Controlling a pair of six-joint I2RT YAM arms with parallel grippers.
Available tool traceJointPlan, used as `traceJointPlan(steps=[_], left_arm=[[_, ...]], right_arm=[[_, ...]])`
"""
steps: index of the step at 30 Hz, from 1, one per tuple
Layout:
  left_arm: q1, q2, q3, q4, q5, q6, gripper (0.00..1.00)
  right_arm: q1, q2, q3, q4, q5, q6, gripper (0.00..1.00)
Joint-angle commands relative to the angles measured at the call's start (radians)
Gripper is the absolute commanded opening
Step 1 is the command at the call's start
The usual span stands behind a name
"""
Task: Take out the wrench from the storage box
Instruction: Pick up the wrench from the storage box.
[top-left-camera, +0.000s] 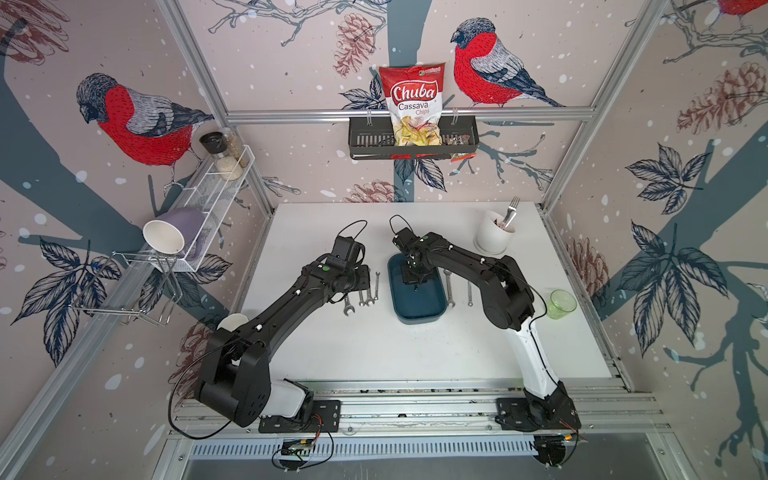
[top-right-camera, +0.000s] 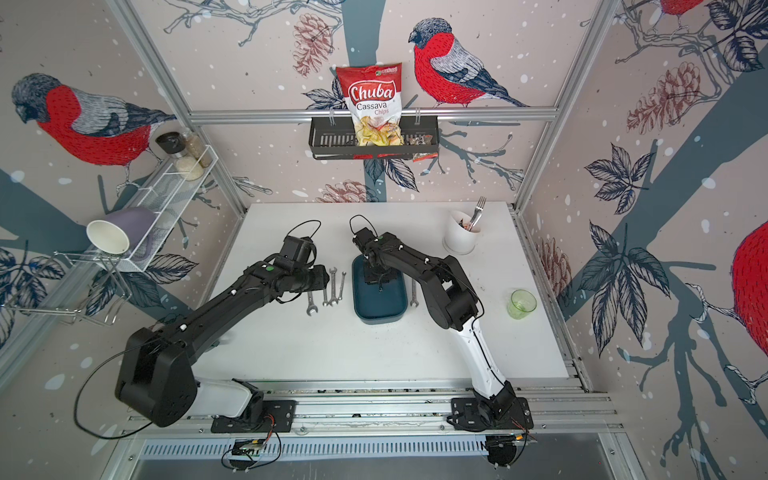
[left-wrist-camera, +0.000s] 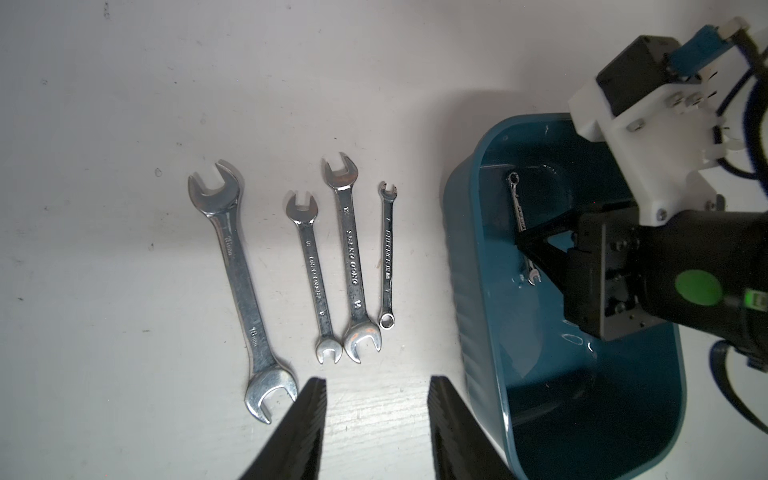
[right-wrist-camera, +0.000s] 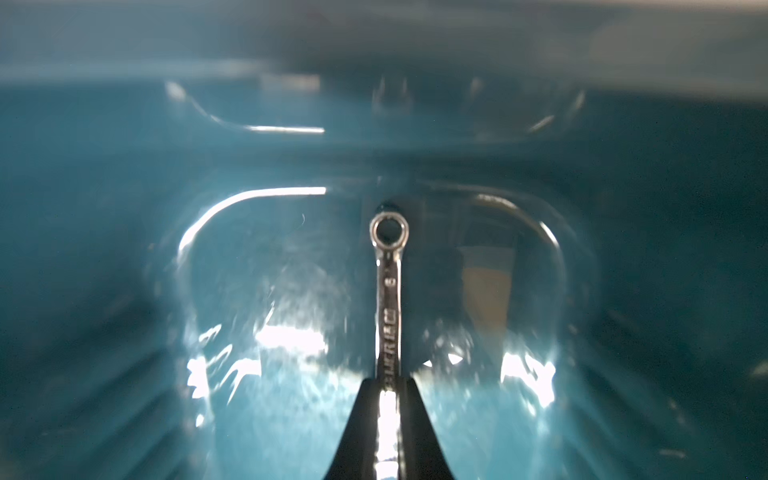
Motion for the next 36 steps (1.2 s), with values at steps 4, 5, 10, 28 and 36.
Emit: traceJointPlan(steps=[4,5,10,28,36], left_arm=[[0.004,0.002,0.009,-0.003,-0.01,0.012,0.45],[0.004,0.002,0.009,-0.003,-0.009,0.012,0.45],[0.006,0.001,0.009,-0.002,-0.007,0.012,0.45],[0.006,-0.005,-0.015,0.015,0.012,0.009,0.46],[0.006,-0.008,-0.019,0.012,0.003,0.01,0.46]], right_arm=[[0.001,-0.045,0.019,-0.039,0.014,-0.012,0.07],[0.0,-0.048,0.02,-0.042,0.016,-0.012,0.07],[0.0,-0.054,0.019,-0.042,0.022,-0.012,0.07],[-0.027,0.05,0.08,0.051,-0.067,0.149,0.42],[-0.015,0.106,0.133,0.002,-0.031,0.169,0.42]])
